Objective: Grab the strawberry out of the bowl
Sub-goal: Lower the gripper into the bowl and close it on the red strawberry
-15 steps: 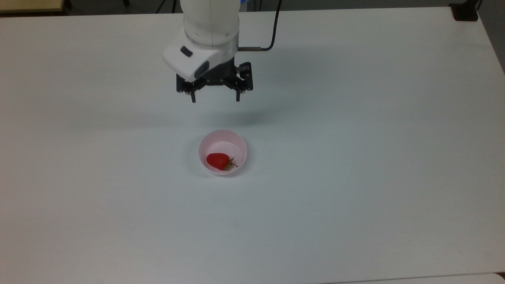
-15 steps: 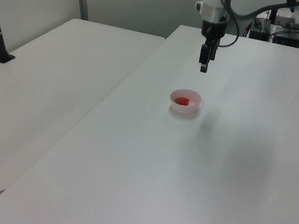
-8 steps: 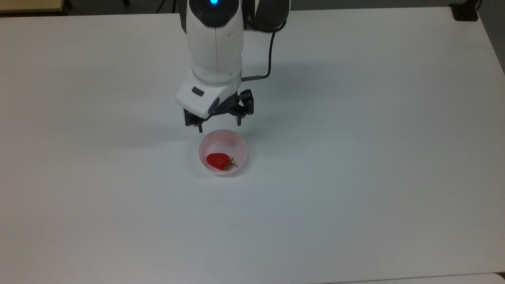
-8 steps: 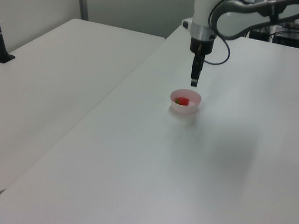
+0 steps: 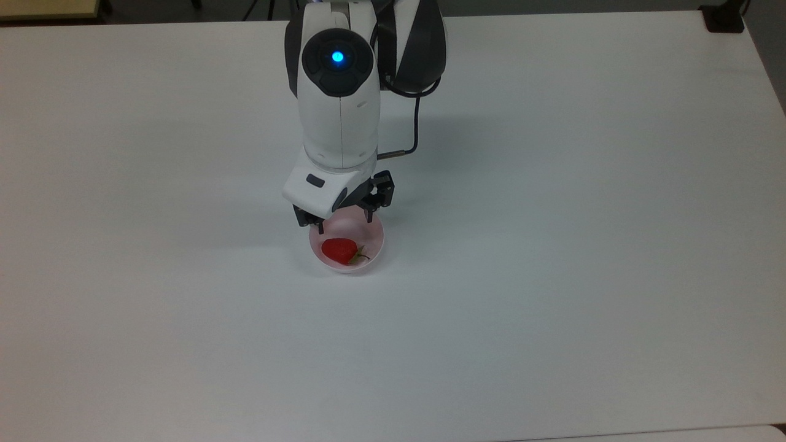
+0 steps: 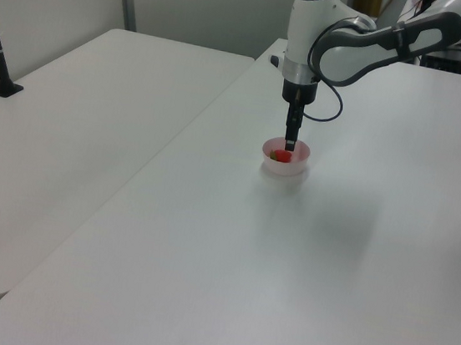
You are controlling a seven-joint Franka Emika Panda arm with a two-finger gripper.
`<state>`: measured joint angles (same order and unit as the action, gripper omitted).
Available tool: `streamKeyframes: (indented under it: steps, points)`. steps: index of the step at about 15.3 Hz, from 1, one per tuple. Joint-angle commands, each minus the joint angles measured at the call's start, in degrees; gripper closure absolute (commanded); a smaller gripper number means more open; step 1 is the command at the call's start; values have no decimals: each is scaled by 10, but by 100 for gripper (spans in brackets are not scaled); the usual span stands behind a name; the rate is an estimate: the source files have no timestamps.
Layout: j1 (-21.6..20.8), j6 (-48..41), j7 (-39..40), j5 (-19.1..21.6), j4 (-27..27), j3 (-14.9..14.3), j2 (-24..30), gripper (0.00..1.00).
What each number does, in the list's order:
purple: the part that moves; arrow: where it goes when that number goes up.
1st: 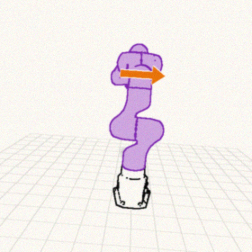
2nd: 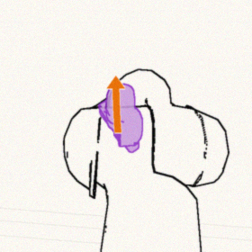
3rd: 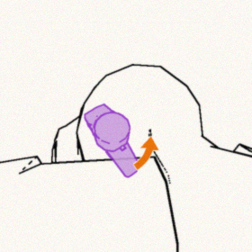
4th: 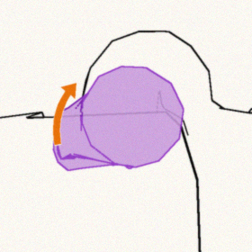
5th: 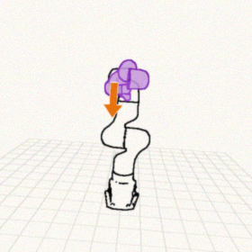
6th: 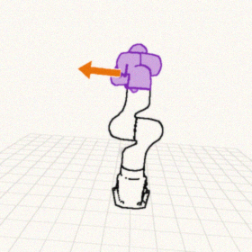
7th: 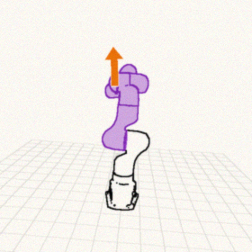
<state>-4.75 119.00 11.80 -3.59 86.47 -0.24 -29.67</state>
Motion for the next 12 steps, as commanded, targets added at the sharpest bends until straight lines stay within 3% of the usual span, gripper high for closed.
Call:
streamKeyframes:
  steps: [1, 12]
  points:
    - [-3, 19, 12, -4, -10, -4, -16, 32]
    - [-3, 46, 9, -27, -10, -4, -47, 32]
